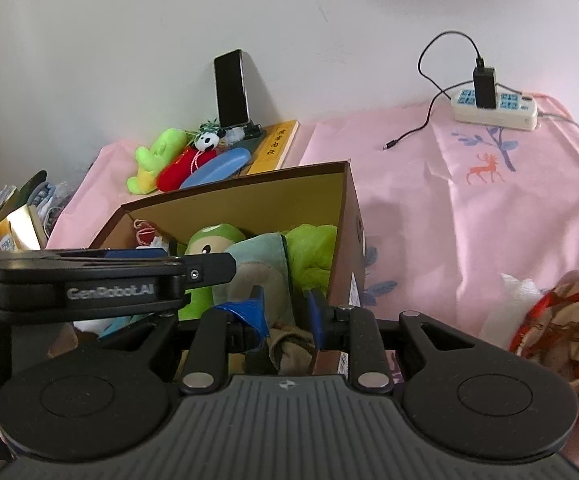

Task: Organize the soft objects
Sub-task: 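Open both grippers to release the mint-green cloth in the box, then withdraw both grippers from the box toward the red-white patterned scarf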

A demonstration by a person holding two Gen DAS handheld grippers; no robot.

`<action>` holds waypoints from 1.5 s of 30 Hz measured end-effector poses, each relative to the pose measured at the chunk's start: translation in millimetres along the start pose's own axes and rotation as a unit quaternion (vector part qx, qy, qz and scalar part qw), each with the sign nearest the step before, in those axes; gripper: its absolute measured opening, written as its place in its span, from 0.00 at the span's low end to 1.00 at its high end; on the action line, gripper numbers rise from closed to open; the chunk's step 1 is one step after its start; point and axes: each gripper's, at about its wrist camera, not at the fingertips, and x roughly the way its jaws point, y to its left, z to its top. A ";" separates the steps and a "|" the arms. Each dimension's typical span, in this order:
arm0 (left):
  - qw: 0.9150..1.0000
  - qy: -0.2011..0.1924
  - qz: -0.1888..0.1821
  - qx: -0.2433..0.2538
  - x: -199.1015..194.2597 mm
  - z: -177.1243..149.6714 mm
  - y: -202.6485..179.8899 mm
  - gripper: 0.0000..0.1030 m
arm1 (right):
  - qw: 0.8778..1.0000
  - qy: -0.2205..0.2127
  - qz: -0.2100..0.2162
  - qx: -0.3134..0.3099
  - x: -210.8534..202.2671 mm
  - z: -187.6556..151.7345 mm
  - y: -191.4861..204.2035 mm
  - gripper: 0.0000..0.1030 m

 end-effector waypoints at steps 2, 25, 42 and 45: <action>1.000 -0.001 0.011 0.002 -6.1 -2.2 -5.1 0.59 | 1.000 -0.005 -0.005 -0.007 -6.9 -2.2 2.1 0.06; 0.995 -0.022 0.091 0.015 -48.2 -28.4 -64.3 0.71 | 0.999 -0.026 -0.019 -0.016 -63.8 -27.9 -14.2 0.11; 0.995 0.007 0.085 0.055 -46.2 -45.1 -108.8 0.71 | 1.000 -0.001 -0.021 -0.012 -83.1 -49.3 -39.8 0.12; 0.995 0.009 0.073 0.061 -47.9 -50.1 -117.0 0.71 | 1.000 -0.002 -0.025 -0.010 -90.8 -55.9 -46.9 0.12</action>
